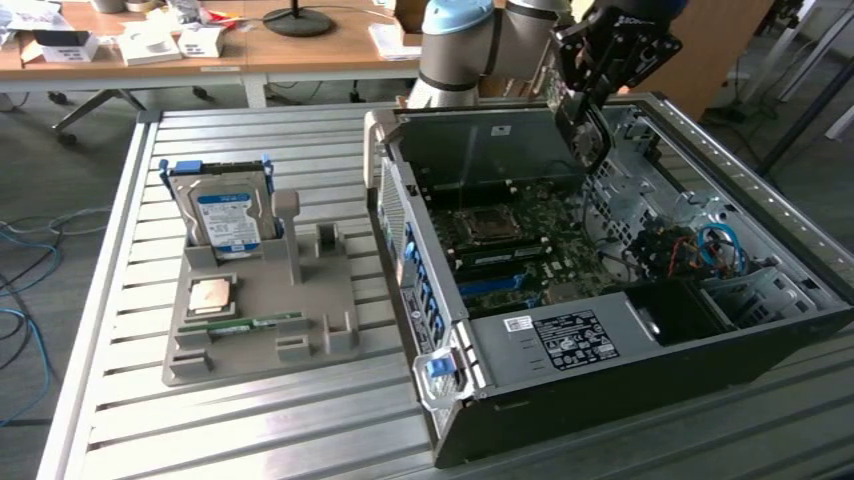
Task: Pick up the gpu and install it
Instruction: 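Pick up the gpu and move the gpu toward the slot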
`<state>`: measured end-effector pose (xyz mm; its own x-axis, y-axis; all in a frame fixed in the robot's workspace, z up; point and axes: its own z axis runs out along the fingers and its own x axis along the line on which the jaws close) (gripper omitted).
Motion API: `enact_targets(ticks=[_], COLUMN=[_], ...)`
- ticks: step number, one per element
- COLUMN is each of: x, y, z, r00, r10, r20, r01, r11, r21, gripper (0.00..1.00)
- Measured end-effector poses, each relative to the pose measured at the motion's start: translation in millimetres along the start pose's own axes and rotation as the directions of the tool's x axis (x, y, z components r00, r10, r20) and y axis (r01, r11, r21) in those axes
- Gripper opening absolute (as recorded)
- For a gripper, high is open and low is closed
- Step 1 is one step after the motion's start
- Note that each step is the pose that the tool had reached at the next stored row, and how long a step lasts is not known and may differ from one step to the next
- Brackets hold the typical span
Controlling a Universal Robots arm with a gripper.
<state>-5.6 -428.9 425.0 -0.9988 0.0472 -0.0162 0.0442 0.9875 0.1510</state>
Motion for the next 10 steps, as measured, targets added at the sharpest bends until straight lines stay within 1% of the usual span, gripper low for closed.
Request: enact_targets(ticks=[5,10], x=[-0.5,-6.5], y=[0.0,0.3], z=[0.0,0.2], r00=[1.0,0.9999], r10=[0.0,-0.011], r20=[-0.0001,-0.0021], r01=[0.0,0.011], r11=[1.0,0.9999], r21=[-0.0001,-0.0002], gripper=[0.26,0.26])
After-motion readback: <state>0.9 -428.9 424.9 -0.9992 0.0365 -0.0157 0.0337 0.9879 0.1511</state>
